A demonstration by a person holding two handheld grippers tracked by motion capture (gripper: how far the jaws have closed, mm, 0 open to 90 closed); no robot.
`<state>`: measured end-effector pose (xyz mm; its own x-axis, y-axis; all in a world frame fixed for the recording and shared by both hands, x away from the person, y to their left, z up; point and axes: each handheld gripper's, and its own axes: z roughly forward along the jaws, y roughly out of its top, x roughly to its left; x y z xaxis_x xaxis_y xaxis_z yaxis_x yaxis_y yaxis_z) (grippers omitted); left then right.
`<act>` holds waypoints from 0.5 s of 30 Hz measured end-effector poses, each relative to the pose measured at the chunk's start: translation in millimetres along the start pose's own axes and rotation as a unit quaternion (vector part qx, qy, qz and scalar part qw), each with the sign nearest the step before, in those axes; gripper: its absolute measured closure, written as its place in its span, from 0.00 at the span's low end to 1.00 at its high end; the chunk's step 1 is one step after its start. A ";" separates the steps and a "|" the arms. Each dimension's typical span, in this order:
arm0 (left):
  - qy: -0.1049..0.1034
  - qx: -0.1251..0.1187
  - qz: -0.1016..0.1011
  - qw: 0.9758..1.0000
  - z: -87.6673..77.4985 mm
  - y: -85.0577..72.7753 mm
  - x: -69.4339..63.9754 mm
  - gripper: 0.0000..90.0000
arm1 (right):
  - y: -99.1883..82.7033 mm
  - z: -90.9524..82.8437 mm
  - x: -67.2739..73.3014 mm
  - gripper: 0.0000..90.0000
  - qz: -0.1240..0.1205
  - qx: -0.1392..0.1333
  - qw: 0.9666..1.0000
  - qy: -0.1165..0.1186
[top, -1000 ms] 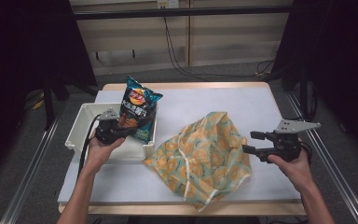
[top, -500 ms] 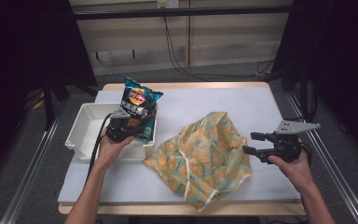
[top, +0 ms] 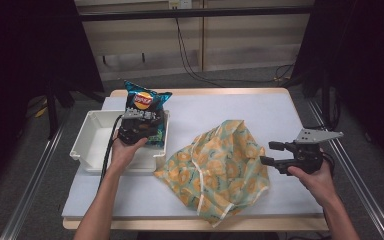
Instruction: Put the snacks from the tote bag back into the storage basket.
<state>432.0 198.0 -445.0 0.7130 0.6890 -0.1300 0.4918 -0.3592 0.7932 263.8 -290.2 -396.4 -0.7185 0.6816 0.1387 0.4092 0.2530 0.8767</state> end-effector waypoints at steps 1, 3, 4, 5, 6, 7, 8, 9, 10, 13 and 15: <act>-0.002 -0.005 -0.009 1.000 1.3 0.6 -0.1 0.99 | 0.3 -0.2 0.3 0.37 0.001 -0.001 1.000 0.000; -0.001 -0.008 -0.012 1.000 2.7 1.5 1.2 0.99 | 0.7 -0.6 0.7 0.37 0.000 -0.001 1.000 -0.001; -0.004 -0.009 -0.009 1.000 2.9 1.4 2.5 0.99 | 0.8 -0.6 0.9 0.37 0.000 -0.001 1.000 -0.001; -0.007 -0.011 -0.011 1.000 3.4 1.1 2.9 0.99 | 0.8 -0.8 0.9 0.37 -0.001 -0.001 1.000 -0.001; -0.009 -0.011 -0.012 1.000 3.4 0.5 3.7 0.99 | 0.7 -1.1 0.9 0.37 -0.001 -0.001 1.000 -0.002; -0.011 -0.011 -0.014 1.000 3.6 -0.1 4.5 0.99 | 0.7 -1.3 0.7 0.37 -0.002 -0.002 1.000 -0.001; -0.014 -0.010 -0.013 1.000 3.5 -0.4 4.7 0.98 | 0.7 -1.7 0.6 0.37 0.000 -0.002 1.000 -0.002; -0.015 -0.011 -0.013 1.000 3.2 -0.4 4.0 0.97 | 0.6 -1.8 0.4 0.37 0.001 -0.002 1.000 -0.003; -0.017 -0.010 -0.011 1.000 2.4 -0.3 3.3 0.96 | 0.5 -1.8 0.6 0.37 0.000 -0.002 1.000 -0.003; -0.025 -0.029 -0.008 0.999 -4.0 -0.2 1.6 0.98 | 0.8 -2.5 1.6 0.37 -0.002 -0.002 1.000 -0.005; -0.030 -0.031 -0.009 0.999 -9.2 0.3 -0.1 0.89 | 1.2 -3.6 2.9 0.37 -0.003 -0.003 1.000 -0.005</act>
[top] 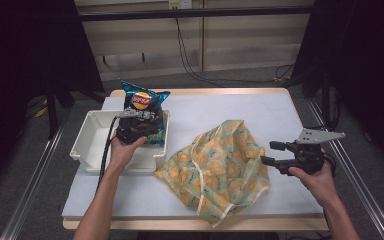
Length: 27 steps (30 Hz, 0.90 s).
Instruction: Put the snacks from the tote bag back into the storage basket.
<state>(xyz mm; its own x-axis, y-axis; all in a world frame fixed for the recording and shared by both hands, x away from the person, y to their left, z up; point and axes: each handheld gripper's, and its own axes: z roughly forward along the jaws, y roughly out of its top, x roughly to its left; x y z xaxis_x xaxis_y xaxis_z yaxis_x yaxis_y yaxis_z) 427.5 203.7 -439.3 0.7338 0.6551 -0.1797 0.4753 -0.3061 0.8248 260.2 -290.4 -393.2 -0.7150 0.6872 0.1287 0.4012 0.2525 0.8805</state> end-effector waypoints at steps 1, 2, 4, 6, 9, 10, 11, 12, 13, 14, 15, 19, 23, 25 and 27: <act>0.003 0.002 0.005 1.000 -3.0 0.5 -2.1 0.89 | 0.0 0.0 0.0 0.37 0.000 0.000 1.000 0.000; -0.004 -0.003 0.009 1.000 -5.9 0.5 -2.9 0.89 | 0.0 -0.4 0.3 0.37 0.000 0.000 1.000 0.000; -0.006 -0.011 0.011 1.000 -13.0 1.3 -5.2 0.87 | 0.1 -0.2 0.5 0.37 0.001 0.001 1.000 0.000; -0.004 -0.012 0.018 1.000 -18.7 2.1 -7.5 0.81 | 0.3 0.6 1.1 0.37 0.000 0.001 1.000 0.000; -0.011 -0.022 0.024 0.999 -30.1 2.8 -11.5 0.68 | 0.8 1.2 2.2 0.37 0.000 0.001 1.000 0.001; -0.012 -0.026 0.026 0.999 -34.6 2.5 -13.7 0.66 | 0.8 1.0 2.5 0.37 0.000 0.001 1.000 -0.001; -0.014 -0.027 0.026 0.999 -36.8 2.1 -15.6 0.64 | 0.8 0.7 3.1 0.37 -0.001 0.000 1.000 -0.001; -0.013 -0.025 0.036 0.999 -39.7 1.4 -18.6 0.62 | 0.8 0.4 3.5 0.37 0.000 -0.001 1.000 -0.002; -0.008 -0.023 0.044 0.999 -42.8 0.5 -23.4 0.60 | 0.5 -0.3 3.5 0.36 -0.001 -0.002 1.000 -0.002; -0.004 -0.024 0.048 0.999 -45.0 0.0 -25.9 0.51 | 0.2 -2.8 4.9 0.36 -0.003 -0.003 1.000 -0.005; 0.003 -0.030 0.047 0.998 -48.2 -1.0 -28.7 0.51 | 0.2 -2.8 4.9 0.36 -0.003 -0.003 1.000 -0.005; 0.011 -0.039 0.052 0.998 -59.7 -5.6 -36.5 0.34 | -3.7 -8.9 7.9 0.35 -0.005 -0.003 1.000 -0.011; 0.005 -0.042 0.048 0.998 -67.2 -12.3 -43.5 0.20 | -9.9 -12.8 10.0 0.32 -0.007 0.001 1.000 -0.017; 0.020 -0.035 0.063 0.997 -72.5 -14.3 -50.5 0.15 | -14.0 -12.5 12.0 0.31 -0.006 0.009 1.000 -0.018; 0.020 -0.028 0.065 0.997 -79.5 -17.0 -56.4 0.12 | -18.4 -14.1 14.9 0.30 -0.008 0.012 1.000 -0.024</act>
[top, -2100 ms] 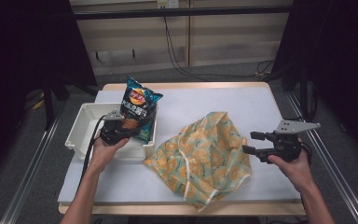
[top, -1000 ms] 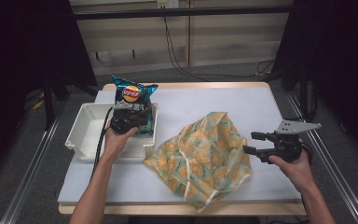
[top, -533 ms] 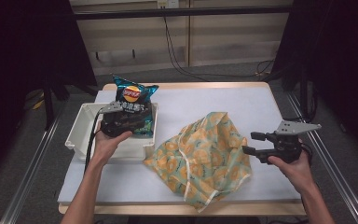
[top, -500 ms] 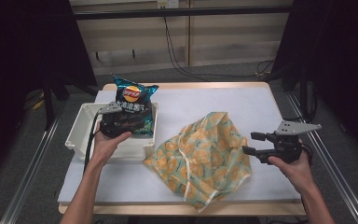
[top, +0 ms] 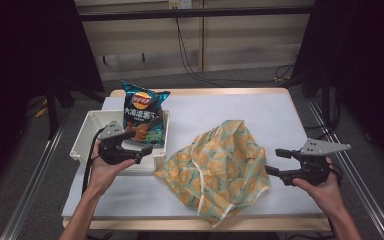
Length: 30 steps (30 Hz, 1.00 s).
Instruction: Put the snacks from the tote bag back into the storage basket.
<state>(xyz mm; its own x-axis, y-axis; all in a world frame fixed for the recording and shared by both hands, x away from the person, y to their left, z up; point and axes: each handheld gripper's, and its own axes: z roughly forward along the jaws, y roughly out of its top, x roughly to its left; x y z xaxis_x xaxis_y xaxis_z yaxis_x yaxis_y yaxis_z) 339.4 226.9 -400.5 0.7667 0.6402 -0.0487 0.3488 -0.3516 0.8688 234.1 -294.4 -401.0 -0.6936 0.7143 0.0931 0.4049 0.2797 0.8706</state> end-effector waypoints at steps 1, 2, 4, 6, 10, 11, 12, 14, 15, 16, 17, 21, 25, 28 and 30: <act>0.005 0.001 0.007 1.000 -4.1 -1.1 -2.9 0.12 | -1.4 -1.4 0.9 0.29 0.000 0.000 1.000 -0.002; 0.009 -0.001 0.012 1.000 -8.0 -2.5 -5.7 0.12 | -3.4 -3.3 1.9 0.28 0.001 -0.002 1.000 -0.004; 0.011 0.003 0.015 1.000 -14.5 -6.3 -9.7 0.12 | -8.1 -7.9 2.7 0.25 0.007 -0.005 1.000 -0.013; 0.028 0.010 0.016 0.999 -19.8 -10.6 -15.5 0.07 | -11.6 -10.8 3.4 0.24 0.014 -0.007 1.000 -0.021; 0.034 -0.005 0.007 0.999 -33.0 -20.4 -28.0 0.05 | -18.7 -15.5 6.7 0.19 0.020 -0.009 0.999 -0.032; 0.031 -0.008 0.005 0.999 -35.9 -23.5 -30.8 0.05 | -20.3 -16.0 8.0 0.18 0.021 -0.012 0.999 -0.039; 0.031 -0.009 0.000 0.999 -38.1 -26.7 -34.2 0.04 | -22.1 -16.5 9.6 0.18 0.024 -0.014 0.999 -0.042; 0.035 -0.009 0.003 0.999 -42.2 -34.2 -40.9 0.04 | -25.9 -18.4 13.0 0.18 0.026 -0.017 0.998 -0.048; 0.030 -0.009 -0.002 1.000 -43.7 -38.2 -43.9 0.04 | -27.9 -19.1 14.2 0.18 0.026 -0.018 0.998 -0.049; 0.026 -0.010 -0.009 1.000 -45.8 -44.1 -47.0 0.04 | -29.8 -20.1 15.9 0.18 0.027 -0.018 0.998 -0.053; 0.020 -0.010 -0.014 1.000 -47.1 -48.9 -49.1 0.03 | -32.4 -21.1 17.8 0.17 0.028 -0.021 0.998 -0.055; 0.024 0.000 -0.022 0.999 -53.5 -66.9 -60.0 0.03 | -41.7 -22.4 24.0 0.17 0.033 -0.011 0.998 -0.058; 0.025 0.016 -0.020 0.999 -64.0 -80.8 -67.2 0.03 | -52.0 -23.8 29.5 0.17 0.039 -0.002 0.998 -0.058; 0.044 0.007 -0.030 0.999 -71.0 -92.7 -74.4 0.02 | -60.0 -25.5 31.2 0.17 0.049 -0.007 0.997 -0.064; 0.050 -0.006 -0.022 0.998 -76.1 -98.6 -76.3 0.02 | -66.7 -26.2 31.9 0.17 0.060 -0.012 0.996 -0.071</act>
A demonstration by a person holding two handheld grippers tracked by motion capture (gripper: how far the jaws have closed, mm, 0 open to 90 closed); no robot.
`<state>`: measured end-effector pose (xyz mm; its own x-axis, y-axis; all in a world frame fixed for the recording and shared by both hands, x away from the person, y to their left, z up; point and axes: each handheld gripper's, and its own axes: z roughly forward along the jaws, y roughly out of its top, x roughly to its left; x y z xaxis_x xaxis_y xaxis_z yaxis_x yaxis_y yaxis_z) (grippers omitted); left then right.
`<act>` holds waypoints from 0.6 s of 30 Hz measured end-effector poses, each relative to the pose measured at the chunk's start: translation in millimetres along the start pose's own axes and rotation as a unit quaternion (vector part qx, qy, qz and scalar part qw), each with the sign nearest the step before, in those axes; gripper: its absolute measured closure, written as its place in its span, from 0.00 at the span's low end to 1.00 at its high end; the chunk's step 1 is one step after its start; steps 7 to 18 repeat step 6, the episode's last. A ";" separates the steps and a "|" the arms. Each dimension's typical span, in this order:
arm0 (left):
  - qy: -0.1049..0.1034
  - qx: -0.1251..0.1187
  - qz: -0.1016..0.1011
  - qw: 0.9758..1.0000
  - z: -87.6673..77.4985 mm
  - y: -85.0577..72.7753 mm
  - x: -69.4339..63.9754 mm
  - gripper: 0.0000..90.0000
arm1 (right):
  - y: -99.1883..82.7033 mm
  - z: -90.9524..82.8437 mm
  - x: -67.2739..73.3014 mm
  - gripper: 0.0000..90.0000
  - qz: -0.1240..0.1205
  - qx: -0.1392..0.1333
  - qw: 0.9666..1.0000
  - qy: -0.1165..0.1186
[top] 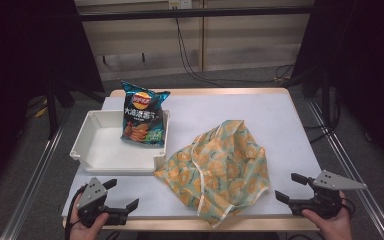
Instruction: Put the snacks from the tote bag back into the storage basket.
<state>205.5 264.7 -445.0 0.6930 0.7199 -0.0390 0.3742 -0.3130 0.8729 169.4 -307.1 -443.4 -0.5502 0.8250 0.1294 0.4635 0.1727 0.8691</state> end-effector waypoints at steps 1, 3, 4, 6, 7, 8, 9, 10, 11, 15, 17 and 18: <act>0.000 -0.001 -0.003 1.000 -1.6 -2.2 0.9 0.02 | -4.3 0.6 -0.9 0.17 0.004 -0.001 1.000 -0.004; -0.002 -0.007 -0.019 1.000 -4.4 -7.2 4.6 0.02 | -6.3 0.9 -0.8 0.17 0.010 0.000 1.000 -0.007; 0.004 -0.008 -0.025 1.000 -5.4 -9.1 6.7 0.02 | -8.4 1.5 -1.0 0.17 0.011 -0.004 1.000 -0.012; 0.014 -0.005 -0.030 0.999 -6.1 -11.6 11.0 0.02 | -12.1 2.4 -2.6 0.16 0.019 -0.006 1.000 -0.018; 0.014 -0.005 -0.030 0.999 -6.1 -11.6 11.0 0.02 | -12.1 2.4 -2.6 0.16 0.019 -0.006 1.000 -0.018; 0.014 -0.005 -0.030 0.999 -6.1 -11.6 11.0 0.02 | -12.1 2.4 -2.6 0.16 0.019 -0.006 1.000 -0.018; 0.014 -0.005 -0.030 0.999 -6.1 -11.6 11.0 0.02 | -12.1 2.4 -2.6 0.16 0.019 -0.006 1.000 -0.018; 0.014 -0.005 -0.030 0.999 -6.1 -11.6 11.0 0.02 | -12.1 2.4 -2.6 0.16 0.019 -0.006 1.000 -0.018; 0.014 -0.005 -0.030 0.999 -6.1 -11.6 11.0 0.02 | -12.1 2.4 -2.6 0.16 0.019 -0.006 1.000 -0.018; 0.014 -0.005 -0.030 0.999 -6.1 -11.6 11.0 0.02 | -12.1 2.4 -2.6 0.16 0.019 -0.006 1.000 -0.018; 0.014 -0.005 -0.030 0.999 -6.1 -11.6 11.0 0.02 | -12.1 2.4 -2.6 0.16 0.019 -0.006 1.000 -0.018; 0.014 -0.005 -0.030 0.999 -6.1 -11.6 11.0 0.02 | -12.1 2.4 -2.6 0.16 0.019 -0.006 1.000 -0.018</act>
